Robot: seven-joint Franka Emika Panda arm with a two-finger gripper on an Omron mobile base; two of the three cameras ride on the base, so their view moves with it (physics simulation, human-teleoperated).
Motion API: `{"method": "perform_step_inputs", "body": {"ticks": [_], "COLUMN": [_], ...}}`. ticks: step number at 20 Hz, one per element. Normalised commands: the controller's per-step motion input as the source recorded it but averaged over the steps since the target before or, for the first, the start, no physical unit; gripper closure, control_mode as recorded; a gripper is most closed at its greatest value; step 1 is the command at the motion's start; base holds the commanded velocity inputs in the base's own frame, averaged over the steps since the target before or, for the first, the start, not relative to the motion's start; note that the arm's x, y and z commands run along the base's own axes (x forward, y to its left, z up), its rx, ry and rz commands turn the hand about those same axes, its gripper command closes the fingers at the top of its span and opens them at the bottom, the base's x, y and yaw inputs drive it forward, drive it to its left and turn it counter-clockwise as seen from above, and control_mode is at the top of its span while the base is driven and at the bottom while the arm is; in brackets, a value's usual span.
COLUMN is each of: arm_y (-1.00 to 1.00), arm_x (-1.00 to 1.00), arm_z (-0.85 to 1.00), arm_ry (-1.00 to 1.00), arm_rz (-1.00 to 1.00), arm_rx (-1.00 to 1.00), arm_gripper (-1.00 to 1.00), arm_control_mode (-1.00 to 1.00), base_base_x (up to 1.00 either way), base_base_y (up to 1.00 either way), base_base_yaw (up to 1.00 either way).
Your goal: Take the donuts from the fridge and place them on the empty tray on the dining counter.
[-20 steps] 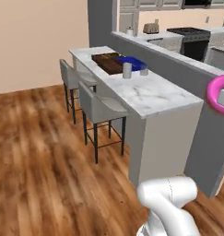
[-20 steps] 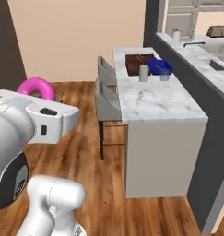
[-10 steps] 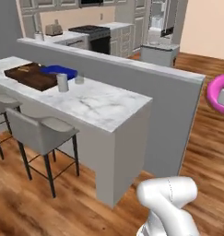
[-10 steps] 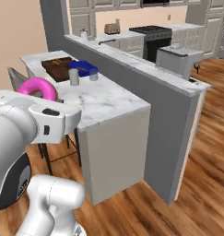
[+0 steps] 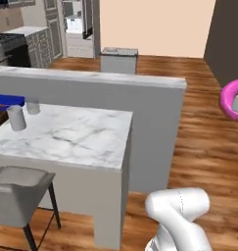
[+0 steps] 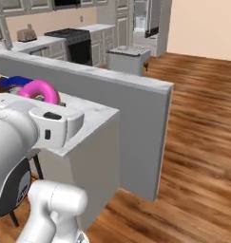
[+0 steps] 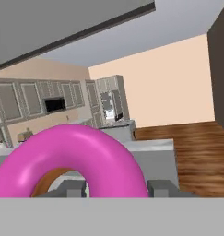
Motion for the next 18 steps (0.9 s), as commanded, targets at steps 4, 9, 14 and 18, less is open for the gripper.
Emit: {"method": "perform_step_inputs", "body": {"ticks": [4, 9, 14, 18], "arm_y": [0.0, 0.0, 0.0, 0.0], "arm_x": [0.0, 0.0, 0.0, 0.0], "arm_z": [0.0, 0.0, 0.0, 0.0], "arm_ry": [0.0, 0.0, 0.0, 0.0], "arm_rz": [0.0, 0.0, 0.0, 0.0], "arm_rx": [0.0, 0.0, 0.0, 0.0], "arm_gripper": [1.0, 1.0, 1.0, 1.0], "arm_control_mode": [1.0, 1.0, 1.0, 1.0], "base_base_x": [0.26, -0.54, -1.0, -1.0], "base_base_y": [1.0, 1.0, 1.0, 1.0], "base_base_yaw": [-0.59, -0.37, -0.2, -0.2]}}
